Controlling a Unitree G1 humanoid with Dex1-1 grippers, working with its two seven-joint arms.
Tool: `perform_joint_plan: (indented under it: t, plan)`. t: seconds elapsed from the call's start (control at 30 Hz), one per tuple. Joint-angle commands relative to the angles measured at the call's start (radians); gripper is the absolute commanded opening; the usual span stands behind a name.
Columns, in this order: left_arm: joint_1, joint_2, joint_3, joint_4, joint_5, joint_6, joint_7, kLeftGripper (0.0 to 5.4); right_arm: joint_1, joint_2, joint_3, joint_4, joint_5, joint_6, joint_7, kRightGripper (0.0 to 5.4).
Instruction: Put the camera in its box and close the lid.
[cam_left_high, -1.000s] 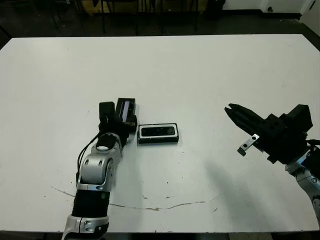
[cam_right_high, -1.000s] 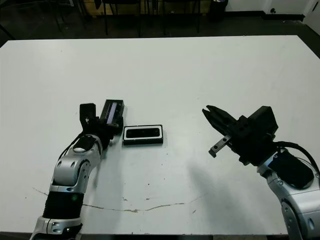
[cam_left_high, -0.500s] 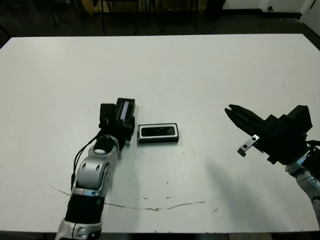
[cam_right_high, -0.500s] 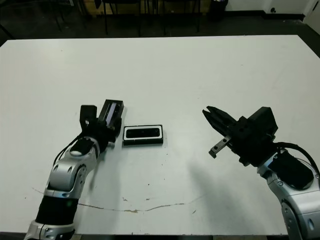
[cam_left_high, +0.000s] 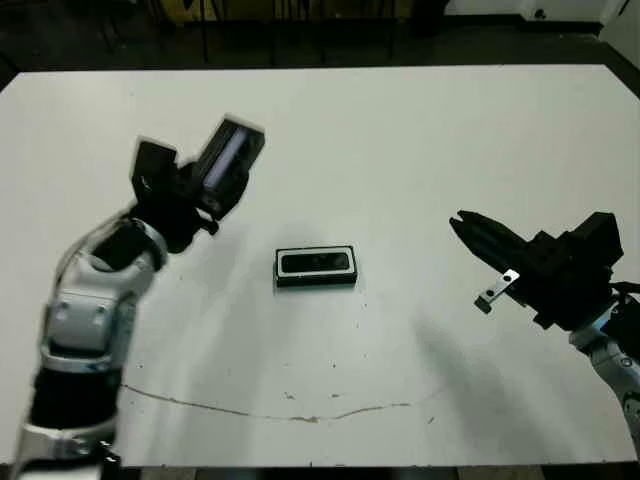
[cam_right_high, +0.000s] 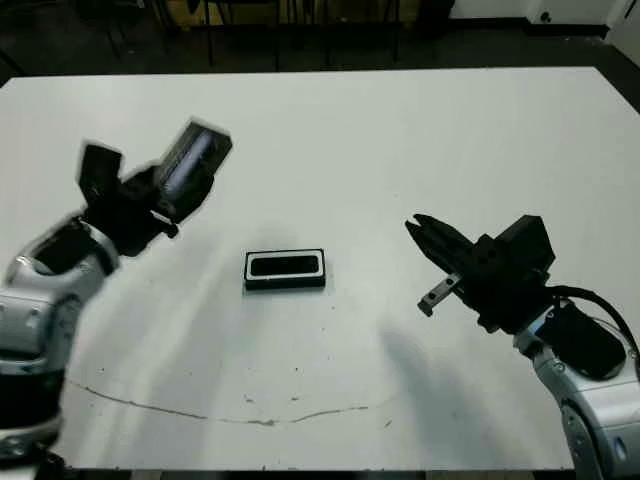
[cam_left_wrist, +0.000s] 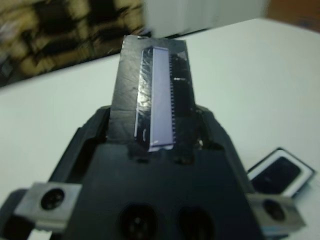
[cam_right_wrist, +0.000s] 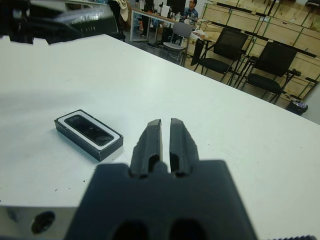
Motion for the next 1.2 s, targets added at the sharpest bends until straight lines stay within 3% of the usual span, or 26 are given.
perform_joint_plan:
  t: [0.03,0.23,0.57,0.97,1.2]
  plan:
    - [-0.055,0.07,-0.028,0.129,-0.019,-0.054,-0.135,2.82,-0.003,-0.003,0.002,0.019,-0.006,0.011,0.001,0.0]
    - [-0.167,0.145,-0.145,0.38,0.002,-0.191,-0.425,2.82,-0.015,-0.009,-0.004,0.033,-0.011,0.037,-0.008,0.0]
    - [-0.297,0.091,-0.275,0.679,0.023,-0.225,-0.684,2.82,-0.027,0.002,-0.01,0.07,-0.009,0.044,-0.012,0.0]
    - [-0.342,0.015,-0.268,0.896,0.008,-0.221,-0.844,2.82,-0.026,-0.006,-0.016,0.067,-0.013,0.057,-0.01,0.0]
    - [-0.324,-0.005,-0.27,0.93,0.021,-0.209,-0.859,2.82,-0.03,-0.008,-0.012,0.058,-0.026,0.065,-0.015,0.0]
